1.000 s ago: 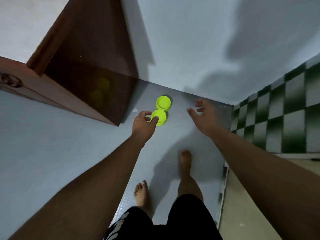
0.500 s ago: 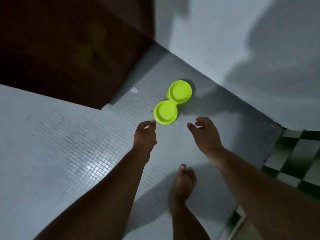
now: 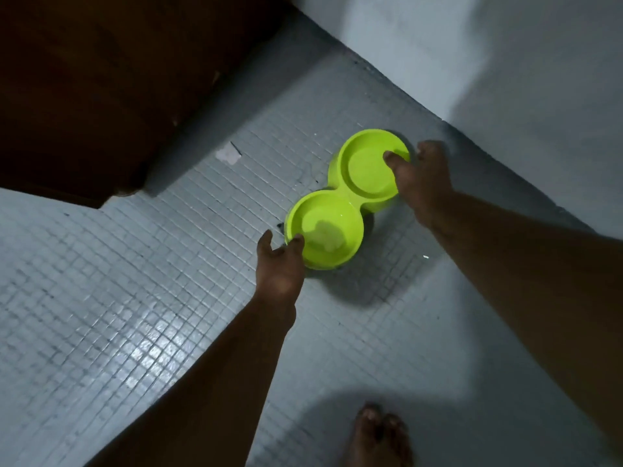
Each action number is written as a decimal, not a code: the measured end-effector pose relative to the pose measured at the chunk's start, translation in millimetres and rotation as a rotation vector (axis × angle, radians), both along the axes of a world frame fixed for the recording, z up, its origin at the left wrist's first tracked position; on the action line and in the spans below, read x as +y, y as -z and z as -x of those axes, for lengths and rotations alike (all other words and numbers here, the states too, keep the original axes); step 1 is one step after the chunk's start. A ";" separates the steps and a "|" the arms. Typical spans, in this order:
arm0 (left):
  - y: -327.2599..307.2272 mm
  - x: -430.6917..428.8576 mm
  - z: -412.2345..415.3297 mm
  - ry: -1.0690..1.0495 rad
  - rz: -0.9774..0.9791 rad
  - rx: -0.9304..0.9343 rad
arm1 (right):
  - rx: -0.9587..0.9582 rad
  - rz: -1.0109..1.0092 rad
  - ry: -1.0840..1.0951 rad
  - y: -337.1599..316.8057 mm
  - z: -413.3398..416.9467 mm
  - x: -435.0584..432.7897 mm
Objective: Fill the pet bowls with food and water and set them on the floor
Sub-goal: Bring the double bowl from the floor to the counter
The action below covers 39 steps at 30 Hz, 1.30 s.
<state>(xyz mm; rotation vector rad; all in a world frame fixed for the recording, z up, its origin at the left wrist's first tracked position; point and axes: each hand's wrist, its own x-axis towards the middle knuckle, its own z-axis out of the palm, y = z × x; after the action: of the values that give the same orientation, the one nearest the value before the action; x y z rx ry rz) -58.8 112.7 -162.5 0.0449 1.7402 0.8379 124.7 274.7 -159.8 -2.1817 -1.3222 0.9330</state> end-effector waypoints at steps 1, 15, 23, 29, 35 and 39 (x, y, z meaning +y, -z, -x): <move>-0.7 -0.8 -0.4 0.001 0.007 0.006 | -0.001 0.021 0.000 -0.8 2.4 7.9; 6.8 7.0 -19.7 0.078 -0.143 0.213 | 0.002 -0.075 0.147 7.6 6.6 13.0; -109.7 -6.6 14.3 0.001 -0.318 0.233 | -0.018 -0.273 0.212 -99.5 -2.9 -31.0; -209.3 -34.6 44.9 0.261 -0.364 0.414 | 0.138 -0.225 0.414 -208.6 10.4 -133.1; -352.6 -56.3 69.8 0.390 -0.537 0.465 | 0.316 -0.227 0.606 -350.9 20.9 -231.4; -451.4 -73.5 81.7 0.393 -0.628 0.412 | 0.423 -0.276 0.707 -450.1 35.0 -278.8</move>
<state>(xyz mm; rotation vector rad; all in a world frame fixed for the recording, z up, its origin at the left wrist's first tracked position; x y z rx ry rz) -140.5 39.3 289.0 1.0048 1.6866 1.0932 89.7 -4.1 290.2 -1.8744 -0.3958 0.7936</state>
